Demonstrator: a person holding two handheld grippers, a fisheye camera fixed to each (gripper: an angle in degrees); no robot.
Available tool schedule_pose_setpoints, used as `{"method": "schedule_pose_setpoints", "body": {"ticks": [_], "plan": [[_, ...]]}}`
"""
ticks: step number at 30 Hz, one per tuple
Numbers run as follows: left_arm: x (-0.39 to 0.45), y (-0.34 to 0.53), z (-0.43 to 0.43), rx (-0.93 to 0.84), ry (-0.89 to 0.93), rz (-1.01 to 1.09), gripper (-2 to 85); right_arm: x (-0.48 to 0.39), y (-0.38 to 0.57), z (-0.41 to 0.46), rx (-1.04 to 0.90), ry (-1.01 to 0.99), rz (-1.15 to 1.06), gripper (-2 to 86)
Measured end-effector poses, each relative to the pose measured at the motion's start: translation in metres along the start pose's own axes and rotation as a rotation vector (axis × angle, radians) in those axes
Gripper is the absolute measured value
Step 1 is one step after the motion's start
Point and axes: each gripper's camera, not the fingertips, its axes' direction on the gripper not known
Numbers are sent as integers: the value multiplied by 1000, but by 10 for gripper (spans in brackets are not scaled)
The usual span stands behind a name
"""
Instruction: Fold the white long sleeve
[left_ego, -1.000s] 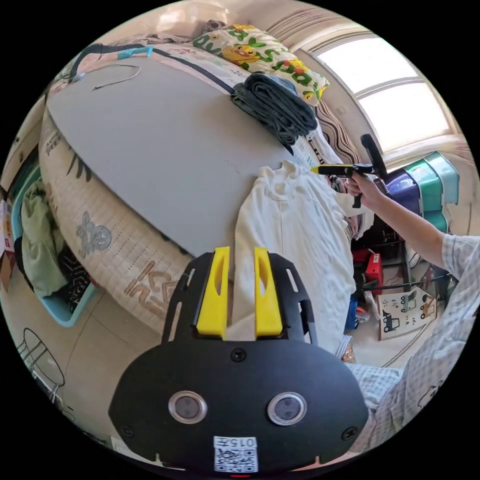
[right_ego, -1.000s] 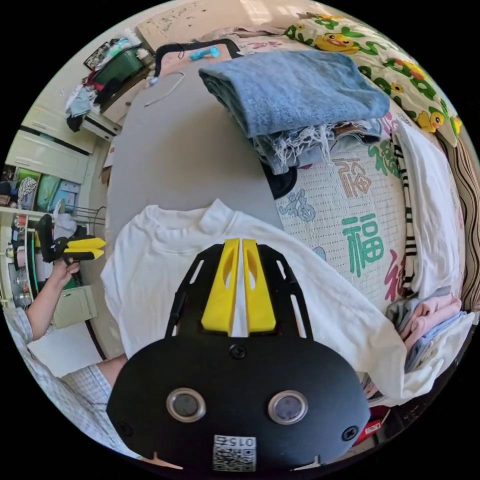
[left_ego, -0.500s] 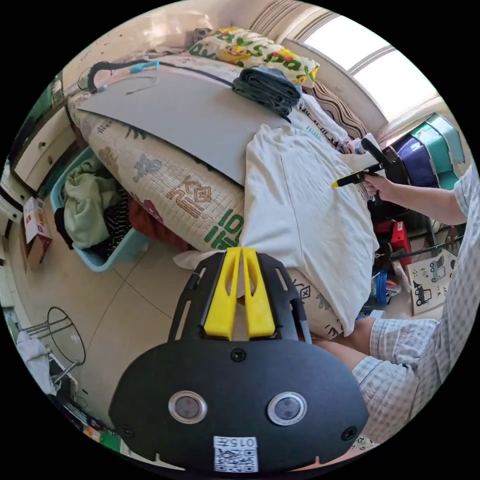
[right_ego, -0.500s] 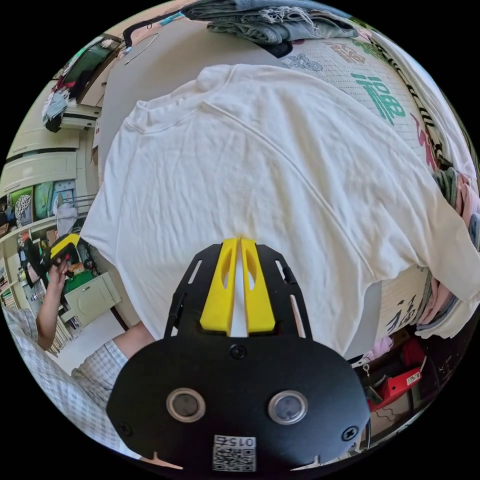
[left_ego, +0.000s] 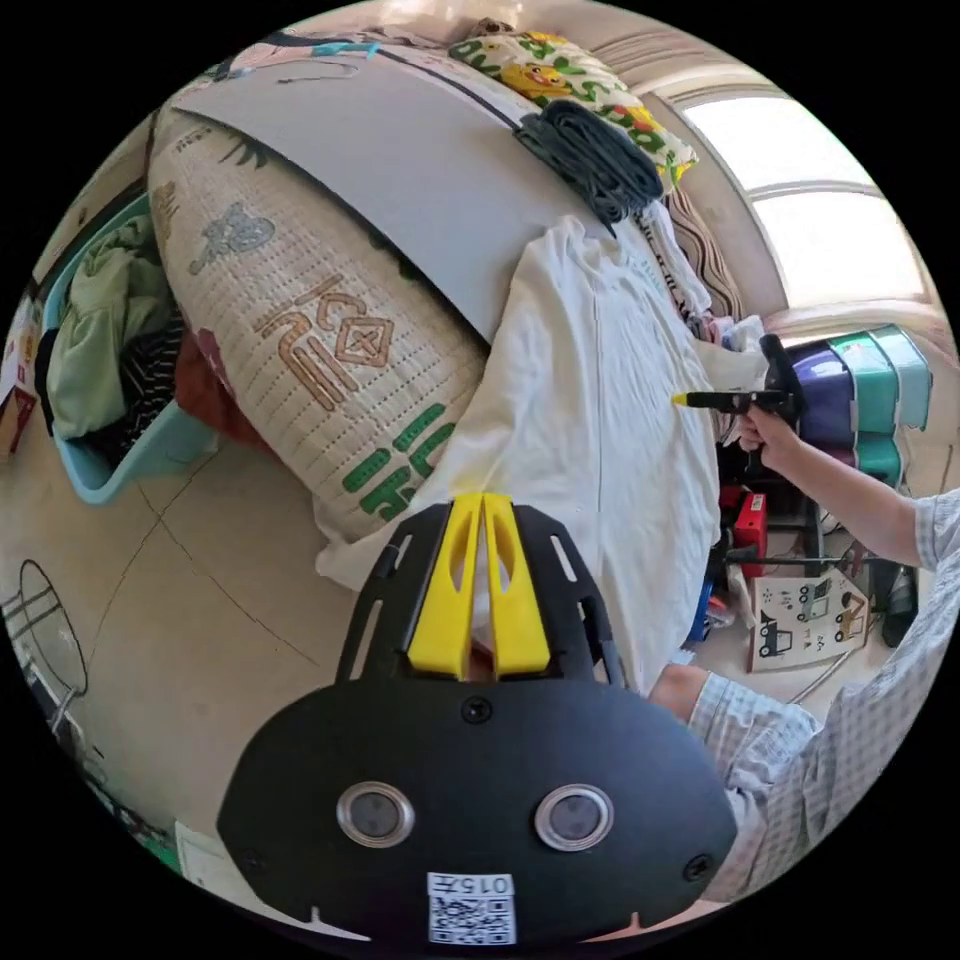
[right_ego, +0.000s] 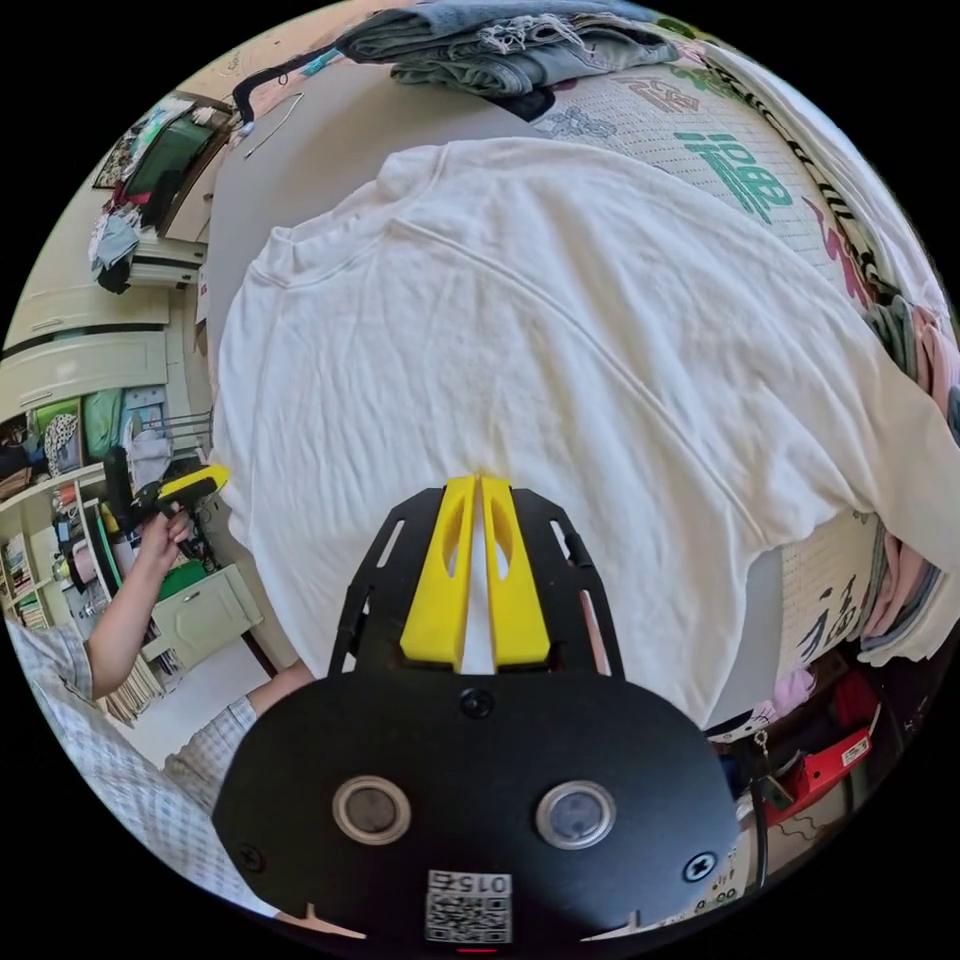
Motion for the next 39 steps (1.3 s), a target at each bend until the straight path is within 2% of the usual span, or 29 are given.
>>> {"method": "schedule_pose_setpoints", "body": {"ticks": [3, 6, 8, 12, 14, 17, 21, 23, 26, 29, 33, 36, 39], "plan": [[7, -1, -5, -29, -96, -63, -6, 9, 12, -24, 22, -14, -15, 12], [23, 0, -15, -45, -219, -111, -4, 28, 40, -77, 105, 6, -64, 44], [42, 2, -27, -14, -236, -103, 2, 64, 69, -138, 193, 90, -77, 74], [110, -3, -46, 44, -247, -57, 47, 148, 111, -240, 343, 228, -46, 113], [144, -10, -43, 67, -216, -45, 60, 213, 122, -292, 347, 290, 39, 180], [202, -29, -13, 72, -118, -16, 71, 275, 118, -327, 323, 240, 121, 197], [264, -51, 53, -26, -102, 5, 79, 273, 111, -323, 303, 7, 22, 160], [273, -45, 73, -69, -138, -31, 81, 243, 119, -273, 181, -65, -69, 142], [267, -7, 87, -101, -178, -174, 82, 224, 131, -186, -12, -140, -92, 138], [246, 53, 76, -77, -259, -384, 89, 223, 136, -142, -45, -225, -47, 127], [213, 120, 96, -150, -143, -575, 101, 227, 133, -150, 25, -222, -51, 76], [209, 133, 121, -173, -57, -567, 96, 223, 123, -153, -63, -240, -115, 49], [207, 137, 128, -162, -54, -555, 83, 213, 111, -158, -106, -211, -147, 45]]}}
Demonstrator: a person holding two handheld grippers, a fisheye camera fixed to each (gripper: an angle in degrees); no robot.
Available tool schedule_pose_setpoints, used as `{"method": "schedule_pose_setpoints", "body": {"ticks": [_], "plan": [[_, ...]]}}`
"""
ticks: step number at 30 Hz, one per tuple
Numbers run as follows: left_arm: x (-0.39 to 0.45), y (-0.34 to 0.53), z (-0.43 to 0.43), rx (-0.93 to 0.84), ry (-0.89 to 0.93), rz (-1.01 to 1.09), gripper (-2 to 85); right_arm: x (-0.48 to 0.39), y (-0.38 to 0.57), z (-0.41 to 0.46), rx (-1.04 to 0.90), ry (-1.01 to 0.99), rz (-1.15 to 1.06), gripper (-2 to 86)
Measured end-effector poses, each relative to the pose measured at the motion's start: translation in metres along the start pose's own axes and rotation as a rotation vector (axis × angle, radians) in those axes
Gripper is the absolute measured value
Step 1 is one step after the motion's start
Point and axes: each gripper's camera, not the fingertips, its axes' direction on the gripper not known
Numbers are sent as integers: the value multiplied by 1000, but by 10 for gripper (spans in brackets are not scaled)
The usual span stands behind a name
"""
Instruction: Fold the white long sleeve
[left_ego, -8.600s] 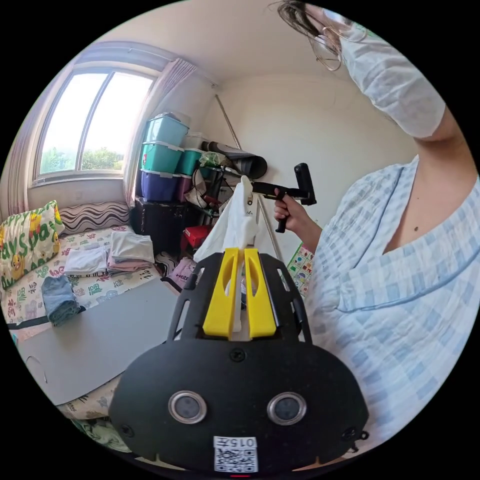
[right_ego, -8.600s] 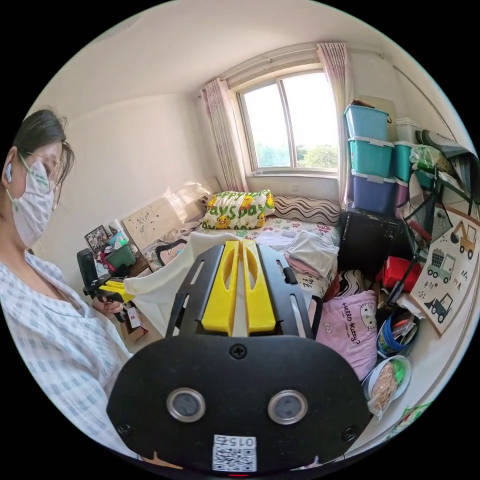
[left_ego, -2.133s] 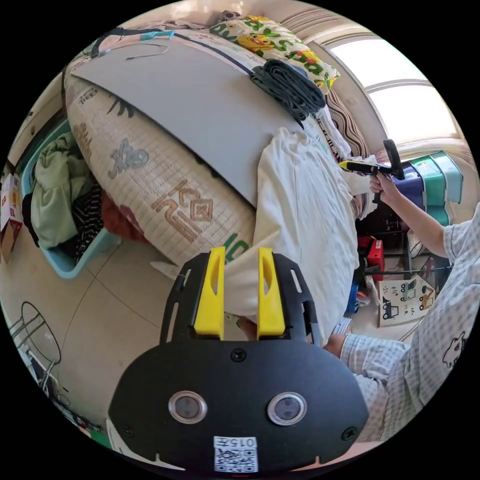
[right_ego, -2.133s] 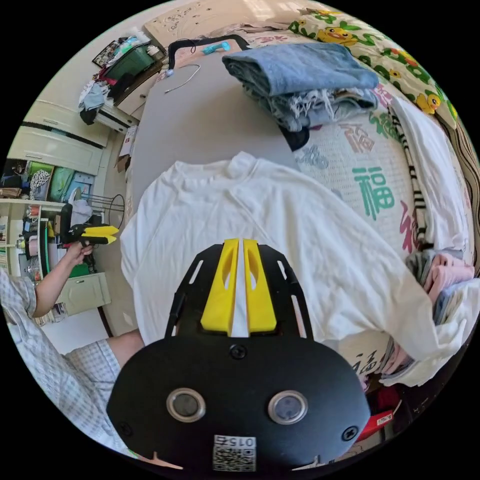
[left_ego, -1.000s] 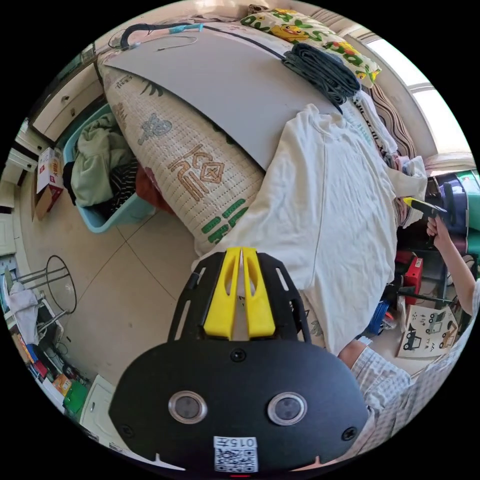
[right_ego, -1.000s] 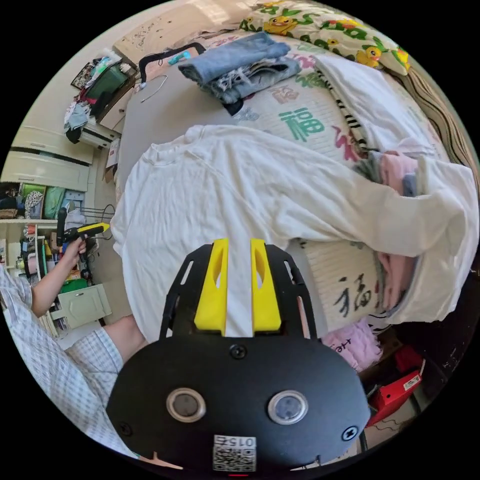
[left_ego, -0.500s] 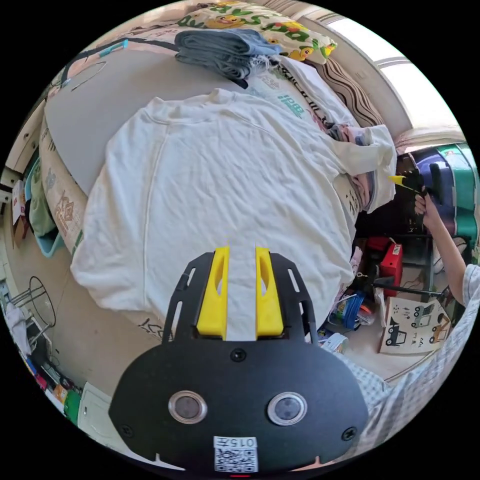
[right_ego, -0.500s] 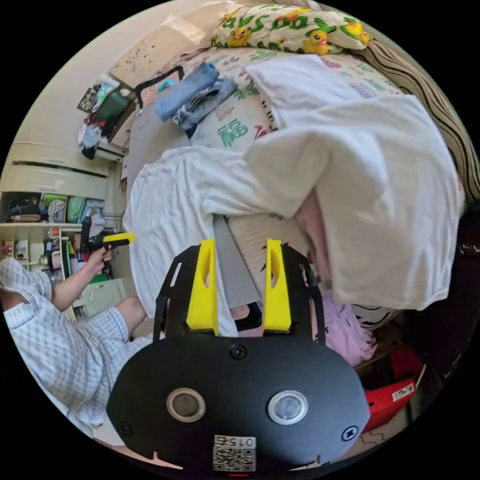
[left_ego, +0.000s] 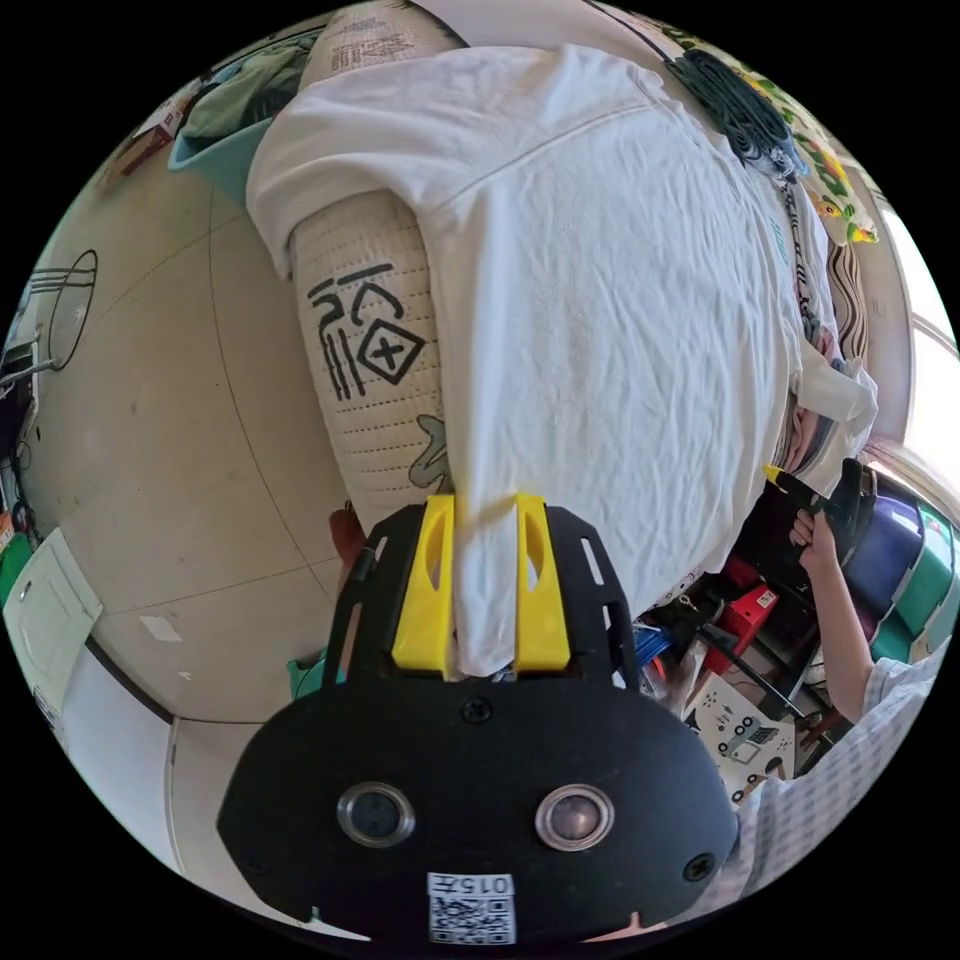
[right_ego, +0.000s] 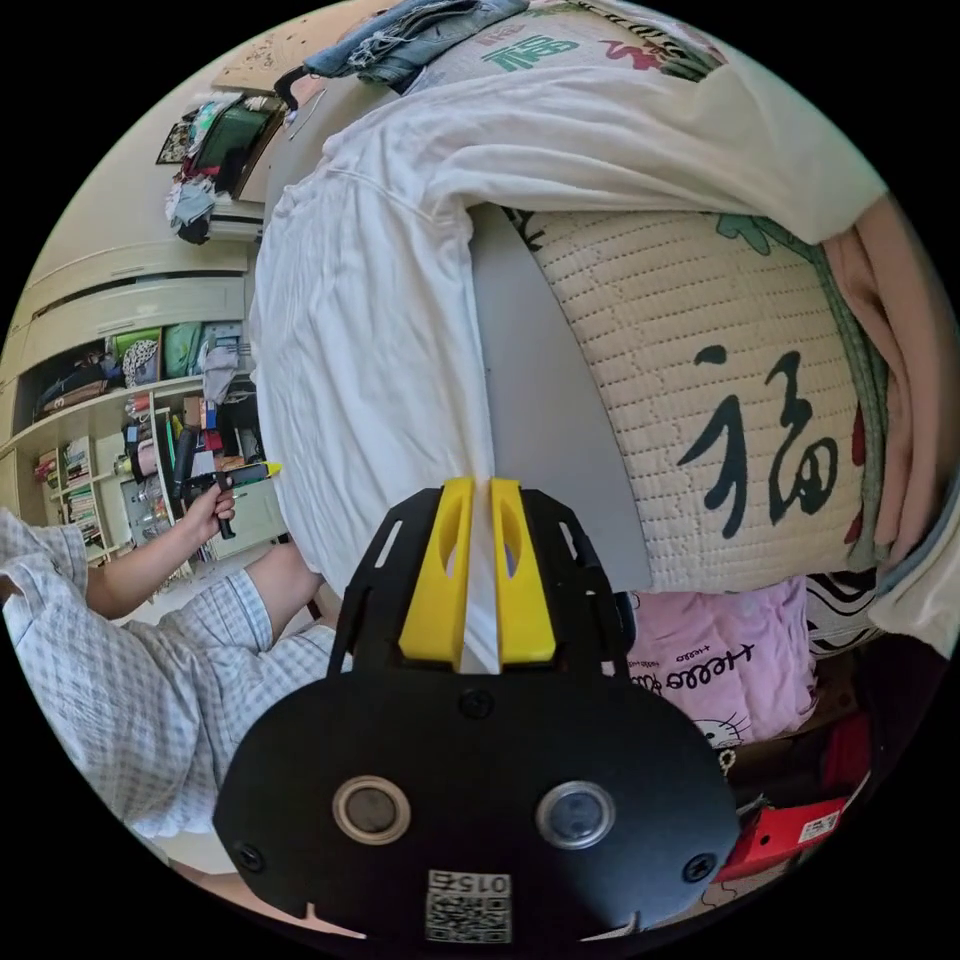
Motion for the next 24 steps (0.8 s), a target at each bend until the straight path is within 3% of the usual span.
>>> {"method": "schedule_pose_setpoints", "body": {"ticks": [7, 11, 16, 18, 24], "plan": [[-14, 8, 2, -9, 95, 97, 11, -23, -34, -6, -90, 161, -42, 21], [-15, 14, 7, 4, 13, 127, 0, -23, -44, -20, -79, 248, -35, 12], [-22, 28, 17, 33, 112, 121, 32, -33, -41, -28, -46, 193, -13, 55], [-23, 45, 29, -41, 118, 146, 85, -31, -28, -31, -46, 148, 2, 79], [-17, 83, 89, -199, 149, 164, 91, -29, -2, 6, -218, 108, 42, 98]]}}
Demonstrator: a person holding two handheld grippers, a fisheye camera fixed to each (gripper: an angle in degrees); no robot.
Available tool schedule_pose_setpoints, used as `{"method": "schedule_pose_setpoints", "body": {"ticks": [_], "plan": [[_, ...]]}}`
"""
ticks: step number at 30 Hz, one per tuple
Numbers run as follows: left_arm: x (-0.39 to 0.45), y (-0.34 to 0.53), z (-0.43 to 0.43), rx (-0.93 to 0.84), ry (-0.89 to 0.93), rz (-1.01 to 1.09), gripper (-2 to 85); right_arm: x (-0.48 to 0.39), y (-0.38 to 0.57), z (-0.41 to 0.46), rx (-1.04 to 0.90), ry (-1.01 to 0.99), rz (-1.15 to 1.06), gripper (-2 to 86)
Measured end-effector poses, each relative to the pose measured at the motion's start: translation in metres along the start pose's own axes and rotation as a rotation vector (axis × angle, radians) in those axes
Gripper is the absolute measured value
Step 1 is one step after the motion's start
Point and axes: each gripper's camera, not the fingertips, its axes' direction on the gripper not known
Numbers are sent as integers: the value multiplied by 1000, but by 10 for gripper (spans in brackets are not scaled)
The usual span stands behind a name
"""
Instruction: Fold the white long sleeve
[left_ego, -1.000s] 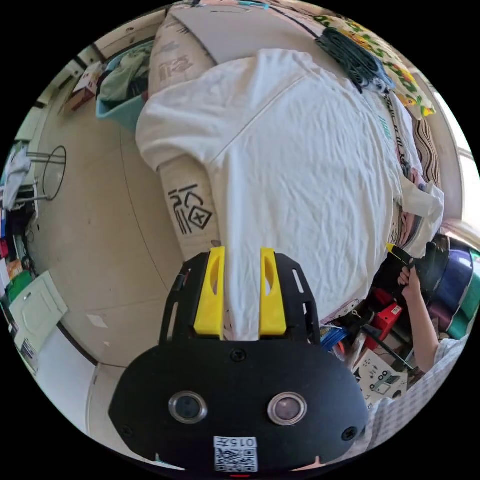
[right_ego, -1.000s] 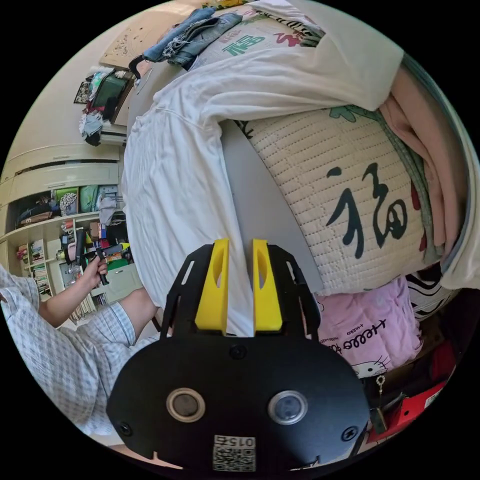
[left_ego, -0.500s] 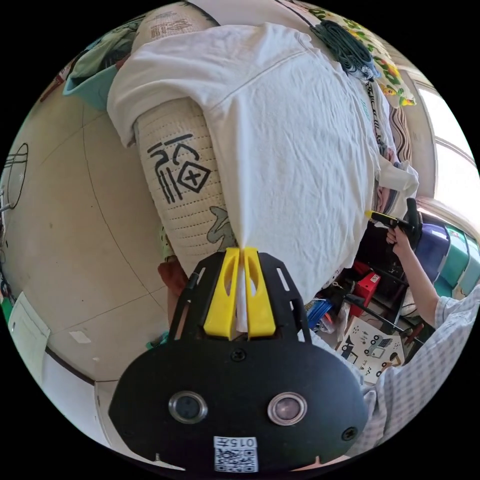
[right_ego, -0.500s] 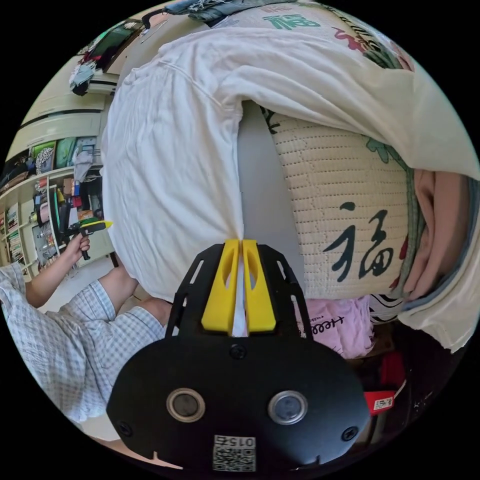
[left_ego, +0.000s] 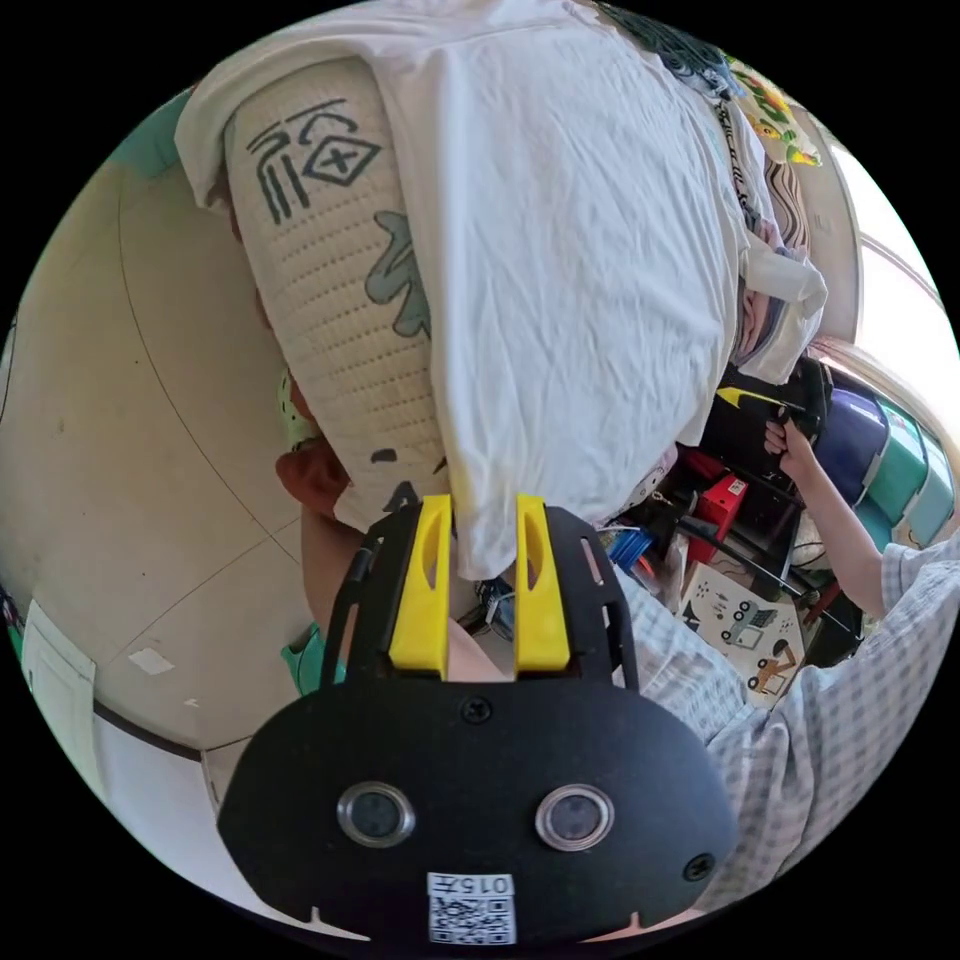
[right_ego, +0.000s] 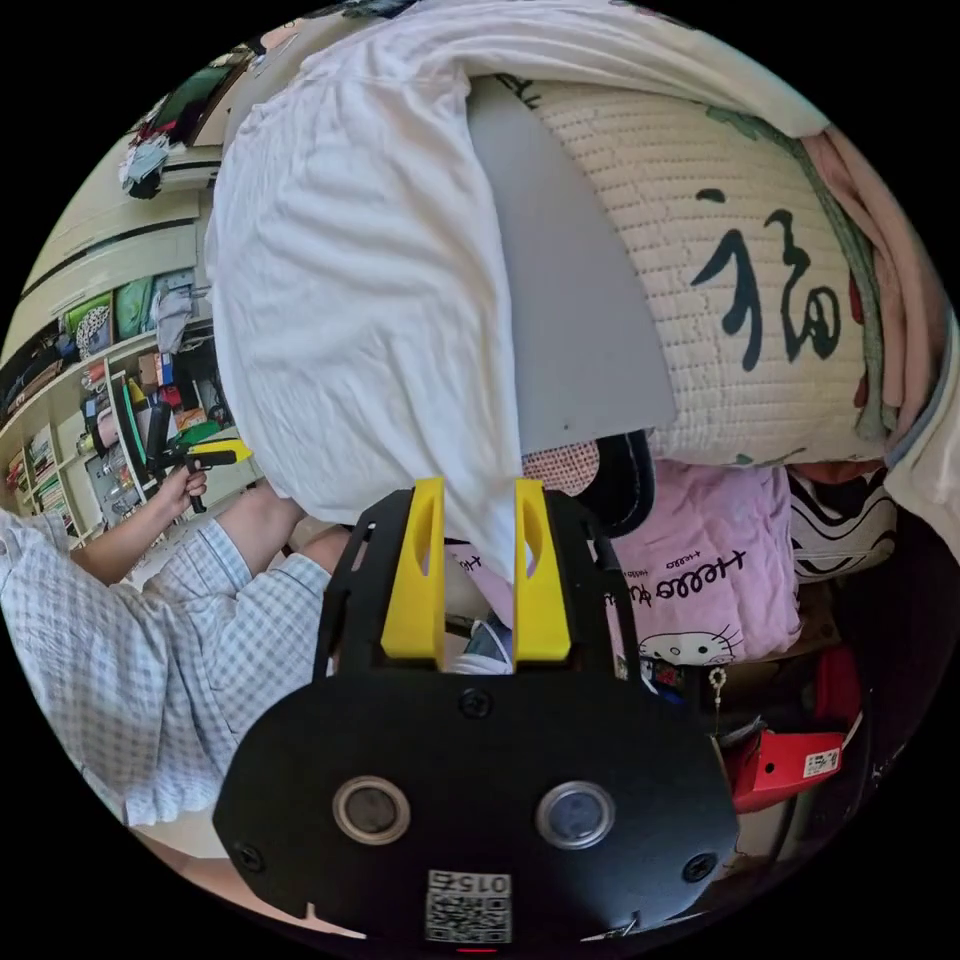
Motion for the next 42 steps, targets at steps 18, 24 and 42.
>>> {"method": "schedule_pose_setpoints", "body": {"ticks": [18, 24, 42], "plan": [[-8, -3, 55, -49, -179, -48, 9, -27, -75, 10, -150, 179, 49, 21], [-34, 1, 30, -17, -165, -82, 51, -3, -60, -28, 4, 59, 181, 58], [342, -246, 2, 303, 18, 942, 105, 22, -72, -277, 756, 403, 192, 133]]}}
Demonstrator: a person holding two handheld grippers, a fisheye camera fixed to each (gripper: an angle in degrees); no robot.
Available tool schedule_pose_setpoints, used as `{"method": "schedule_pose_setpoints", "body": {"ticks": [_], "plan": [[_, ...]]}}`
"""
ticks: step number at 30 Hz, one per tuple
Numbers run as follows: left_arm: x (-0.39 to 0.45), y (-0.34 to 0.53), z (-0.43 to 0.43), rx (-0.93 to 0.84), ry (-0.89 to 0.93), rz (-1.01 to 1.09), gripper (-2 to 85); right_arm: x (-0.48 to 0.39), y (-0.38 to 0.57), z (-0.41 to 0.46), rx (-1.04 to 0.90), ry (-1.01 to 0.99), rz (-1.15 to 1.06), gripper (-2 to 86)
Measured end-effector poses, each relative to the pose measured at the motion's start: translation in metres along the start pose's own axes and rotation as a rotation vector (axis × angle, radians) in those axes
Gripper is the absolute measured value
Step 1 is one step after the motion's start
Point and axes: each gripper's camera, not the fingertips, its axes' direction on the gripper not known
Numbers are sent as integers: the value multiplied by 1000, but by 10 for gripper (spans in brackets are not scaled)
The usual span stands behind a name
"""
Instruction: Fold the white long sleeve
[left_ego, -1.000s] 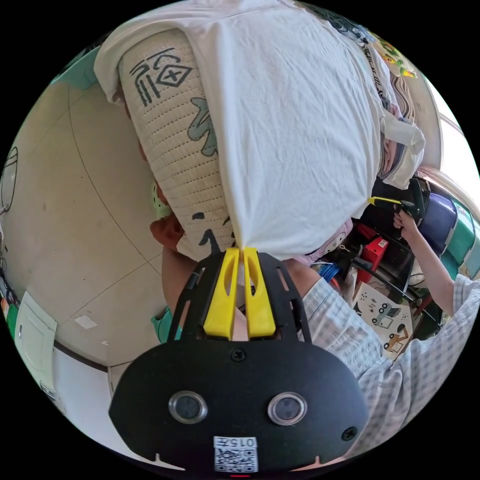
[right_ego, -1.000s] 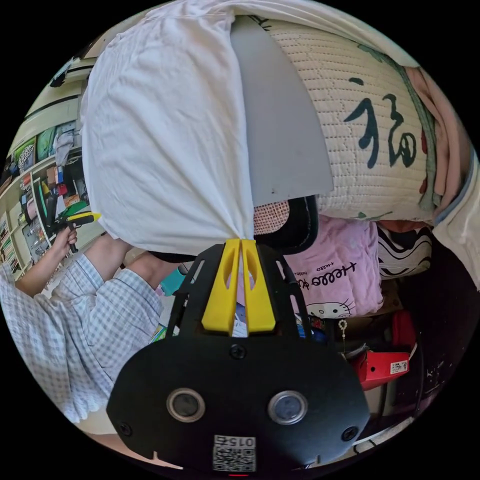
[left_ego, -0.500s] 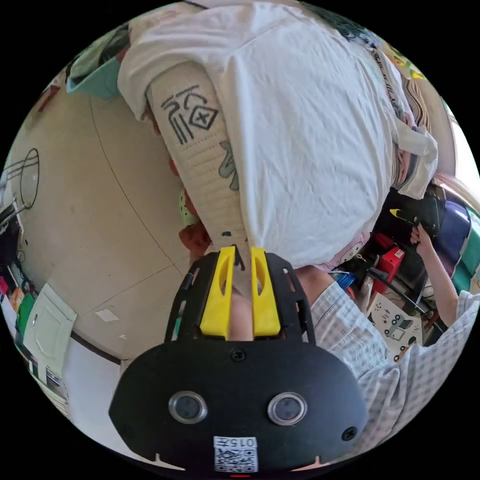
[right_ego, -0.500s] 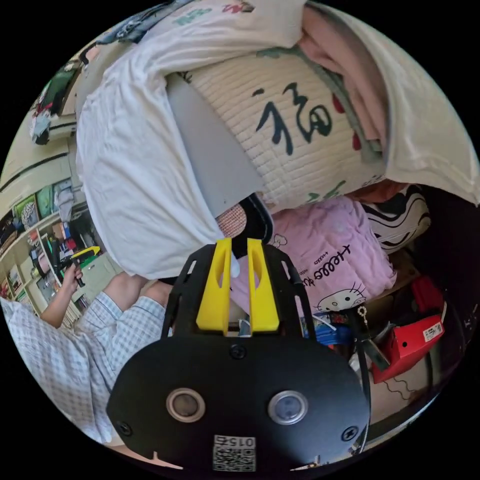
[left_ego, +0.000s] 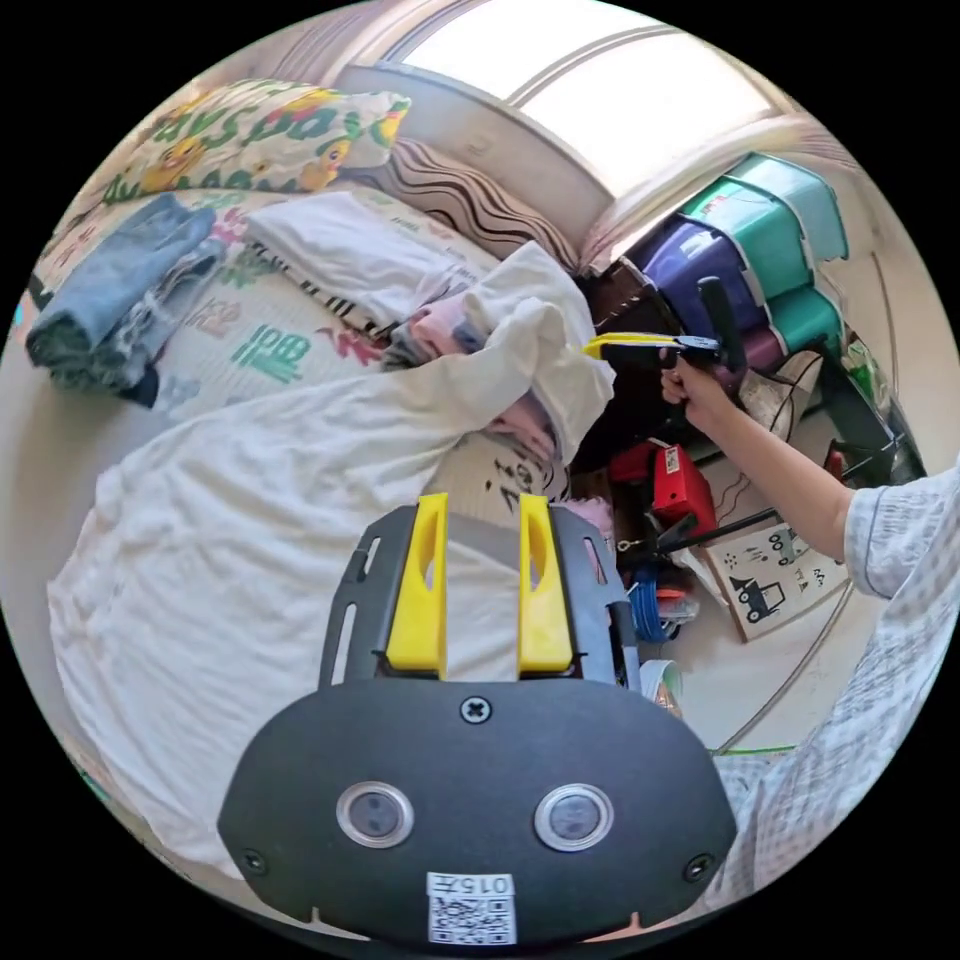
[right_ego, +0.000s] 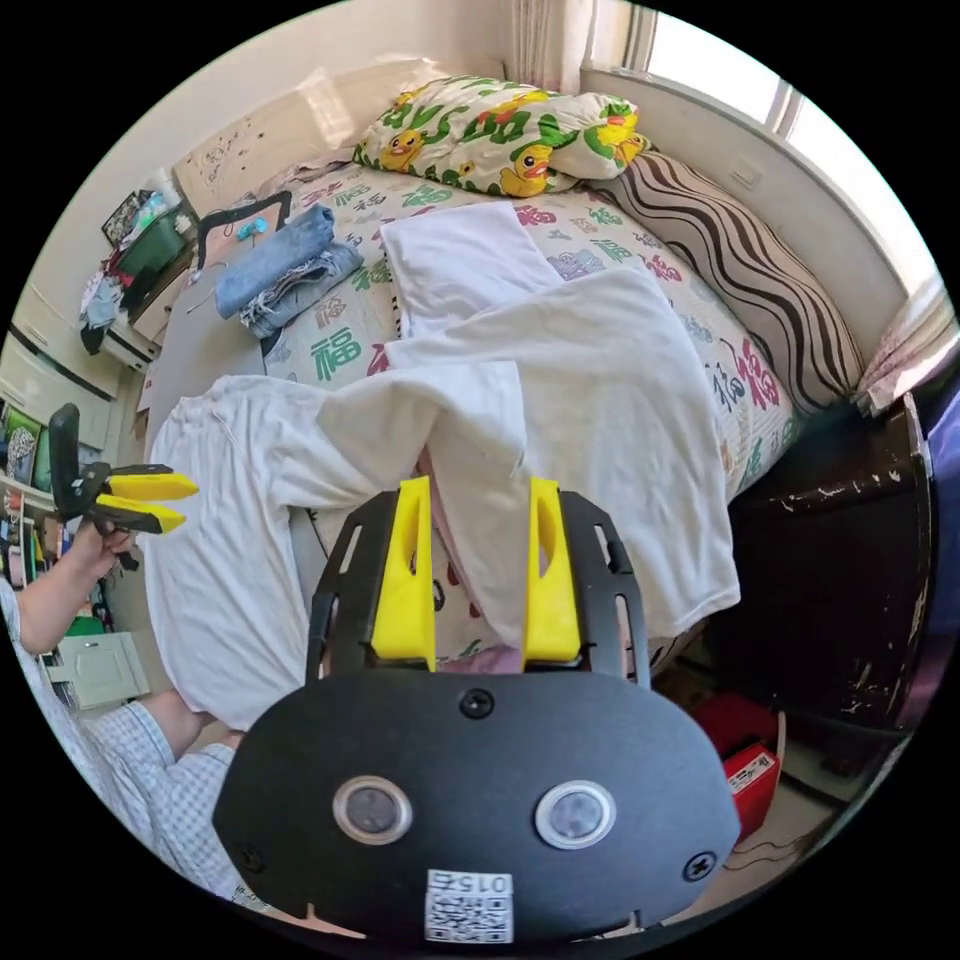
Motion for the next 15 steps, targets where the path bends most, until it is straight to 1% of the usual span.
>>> {"method": "schedule_pose_setpoints", "body": {"ticks": [3, 5, 7, 9, 11, 13, 15], "plan": [[6, -44, 28, 31, 123, 5, 106, 13, -19, 14, 20, -41, 33, 114], [11, -57, 39, 41, 133, 13, 106, 23, -33, 26, -31, -148, 27, 87], [12, -62, 45, 45, 140, 19, 105, 26, -37, 24, -58, -200, 2, 58], [2, -56, 45, 68, 184, -16, 99, 24, -32, -1, 38, -230, -16, 39], [-14, -43, 38, 93, 183, -83, 80, 9, -19, -50, 175, -303, -69, 26], [-34, -22, 26, 131, 175, -163, 75, -19, -9, -80, 220, -347, -143, 21], [-65, 16, 8, 154, 231, -280, 76, -58, 5, -102, 254, -399, -251, 18]]}}
